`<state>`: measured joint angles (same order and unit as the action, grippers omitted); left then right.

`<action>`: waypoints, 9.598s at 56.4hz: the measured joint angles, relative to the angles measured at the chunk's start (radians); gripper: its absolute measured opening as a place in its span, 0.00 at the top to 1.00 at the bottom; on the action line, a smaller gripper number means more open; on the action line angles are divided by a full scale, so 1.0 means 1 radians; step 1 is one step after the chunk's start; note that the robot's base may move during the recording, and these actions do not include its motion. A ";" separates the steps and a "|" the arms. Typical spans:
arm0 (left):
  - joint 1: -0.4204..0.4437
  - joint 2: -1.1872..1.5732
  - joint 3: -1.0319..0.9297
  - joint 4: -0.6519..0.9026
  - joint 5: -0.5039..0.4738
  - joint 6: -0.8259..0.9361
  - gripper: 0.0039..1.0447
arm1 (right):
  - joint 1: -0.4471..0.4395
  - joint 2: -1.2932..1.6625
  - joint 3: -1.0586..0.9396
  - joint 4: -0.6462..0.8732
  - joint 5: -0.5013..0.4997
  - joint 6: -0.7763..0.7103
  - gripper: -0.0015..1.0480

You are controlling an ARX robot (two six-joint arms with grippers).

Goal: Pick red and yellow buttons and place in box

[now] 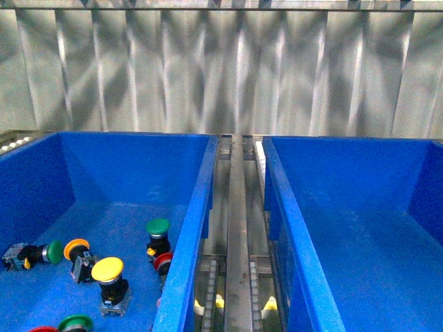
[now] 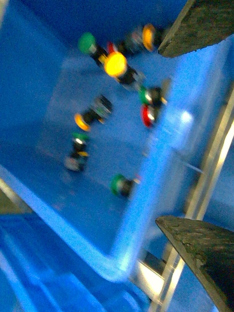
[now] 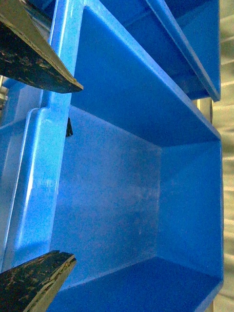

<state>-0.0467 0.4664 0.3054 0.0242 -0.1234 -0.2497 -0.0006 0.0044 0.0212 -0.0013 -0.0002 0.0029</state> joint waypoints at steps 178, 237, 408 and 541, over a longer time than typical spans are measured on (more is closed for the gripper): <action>-0.192 1.299 0.976 -0.282 0.008 0.073 0.67 | 0.000 0.000 0.000 0.000 0.001 0.000 0.06; -0.272 1.091 0.456 1.027 0.785 -0.552 0.67 | 0.000 0.000 0.000 0.000 0.000 0.000 0.06; -0.626 1.363 0.808 1.031 0.793 -0.663 0.67 | 0.195 0.957 0.777 0.122 0.474 1.474 0.06; -0.634 1.377 0.863 1.054 0.739 -0.676 0.10 | 0.209 0.964 0.778 0.115 0.484 1.418 0.73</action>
<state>-0.6807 1.8435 1.1679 1.0779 0.6155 -0.9253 0.2081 0.9680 0.7990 0.1139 0.4839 1.4208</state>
